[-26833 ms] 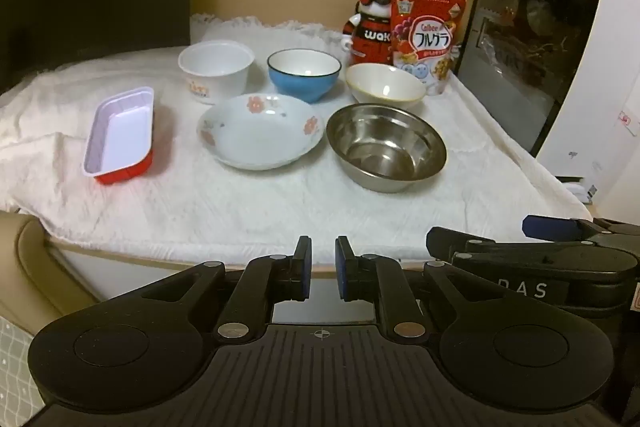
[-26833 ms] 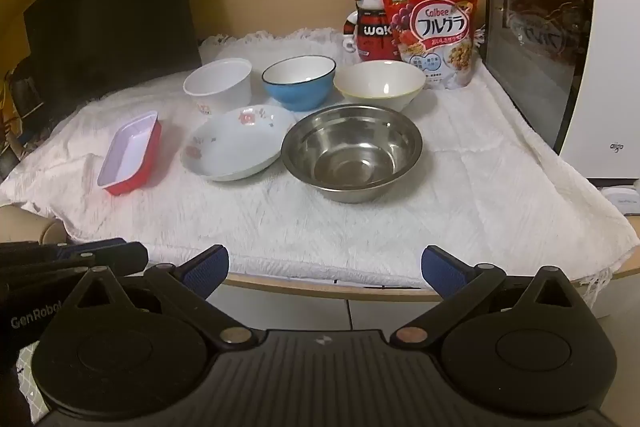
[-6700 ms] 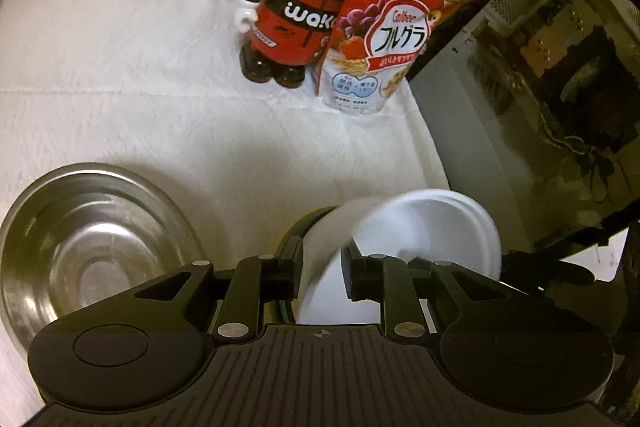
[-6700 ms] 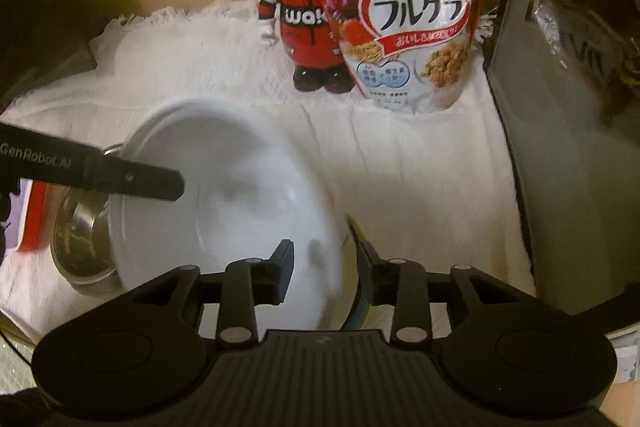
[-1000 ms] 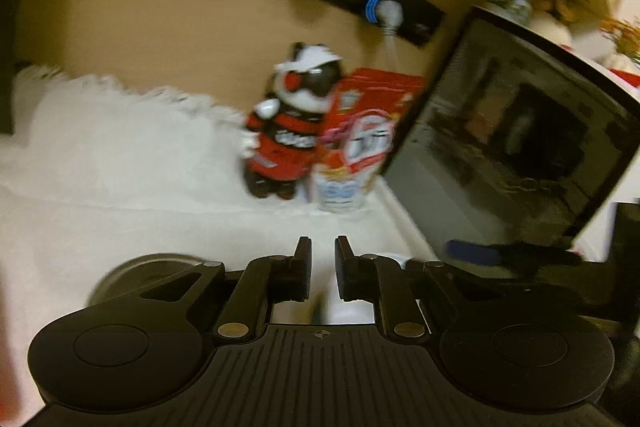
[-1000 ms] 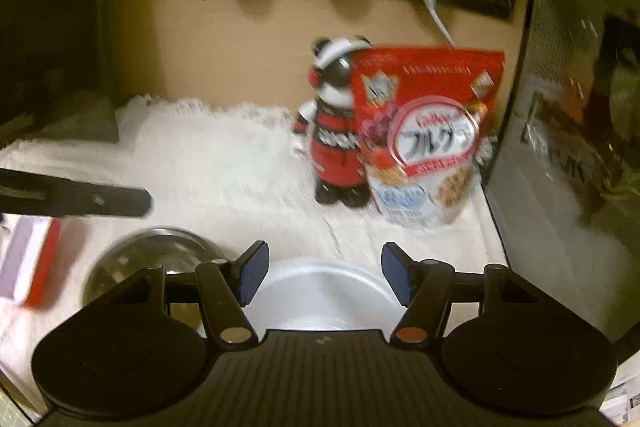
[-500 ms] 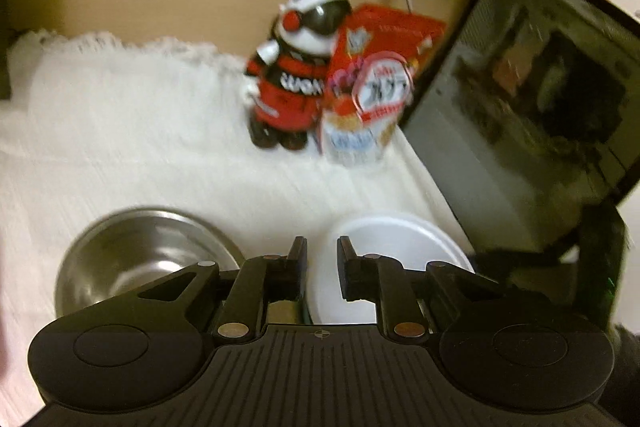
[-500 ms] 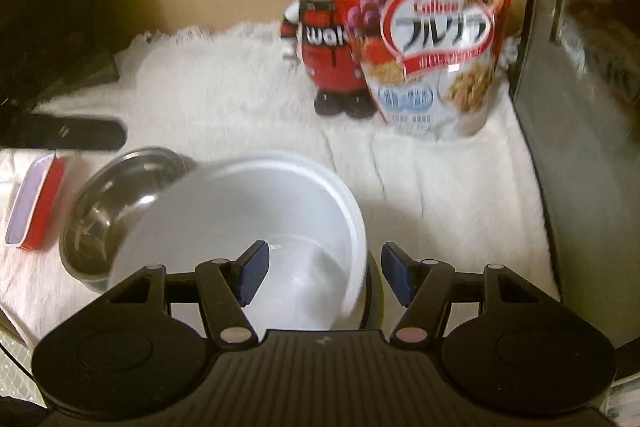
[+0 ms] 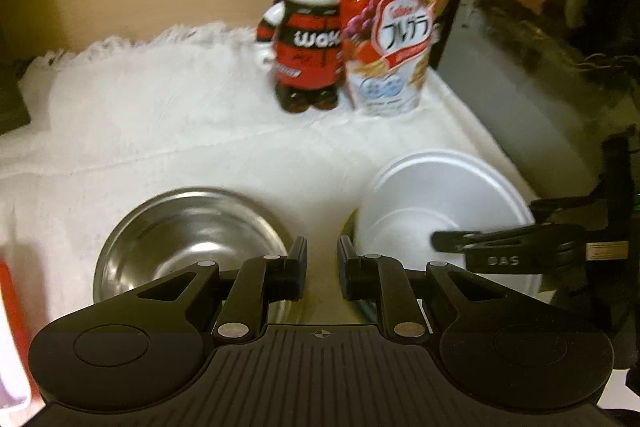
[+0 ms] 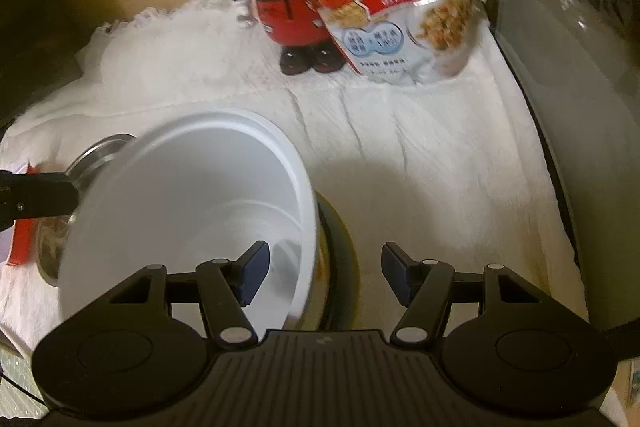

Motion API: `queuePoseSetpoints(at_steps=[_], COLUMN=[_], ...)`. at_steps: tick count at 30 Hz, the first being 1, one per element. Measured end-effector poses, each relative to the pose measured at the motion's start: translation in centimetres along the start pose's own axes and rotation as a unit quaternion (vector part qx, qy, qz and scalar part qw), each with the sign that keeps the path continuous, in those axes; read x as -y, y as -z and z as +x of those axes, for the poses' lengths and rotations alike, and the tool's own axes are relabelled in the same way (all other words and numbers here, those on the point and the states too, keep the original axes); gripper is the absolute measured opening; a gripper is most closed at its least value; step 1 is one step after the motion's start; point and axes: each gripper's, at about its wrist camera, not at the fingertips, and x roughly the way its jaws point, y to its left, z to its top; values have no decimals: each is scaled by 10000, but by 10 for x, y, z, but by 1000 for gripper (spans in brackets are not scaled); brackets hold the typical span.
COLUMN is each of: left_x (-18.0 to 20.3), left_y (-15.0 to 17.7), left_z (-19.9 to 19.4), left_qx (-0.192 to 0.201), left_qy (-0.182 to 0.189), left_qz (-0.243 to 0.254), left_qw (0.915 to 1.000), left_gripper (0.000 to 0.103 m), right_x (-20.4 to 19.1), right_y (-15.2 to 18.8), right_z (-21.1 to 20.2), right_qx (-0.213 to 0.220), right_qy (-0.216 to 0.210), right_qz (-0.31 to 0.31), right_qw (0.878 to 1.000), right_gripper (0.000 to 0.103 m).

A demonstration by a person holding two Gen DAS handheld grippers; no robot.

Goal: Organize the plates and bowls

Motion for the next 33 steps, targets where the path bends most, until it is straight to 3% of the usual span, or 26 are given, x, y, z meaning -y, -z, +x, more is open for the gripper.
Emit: queuePoseSetpoints(at_steps=[5, 10, 16, 28, 33], left_x=[-13, -27, -44, -17, -31], left_y=[0, -7, -21, -12, -13], left_z=[13, 11, -2, 8, -4], left_qx=[-243, -194, 44, -227, 33], left_qy=[-63, 650, 963, 669, 797], left_qz=[-284, -917, -1305, -762, -1294], left_qw=[9993, 9935, 9867, 9946, 9884], left_gripper=[18, 18, 18, 18, 18], right_x=[5, 3, 4, 3, -1], right_y=[6, 9, 7, 13, 17], right_z=[2, 3, 3, 0, -2], right_qx=[-33, -11, -57, -114, -133], right_qy=[-1, 10, 22, 114, 141], right_qz=[159, 184, 174, 103, -22], right_qw=[9999, 9998, 9998, 9998, 9998], right_gripper=[63, 63, 63, 63, 63])
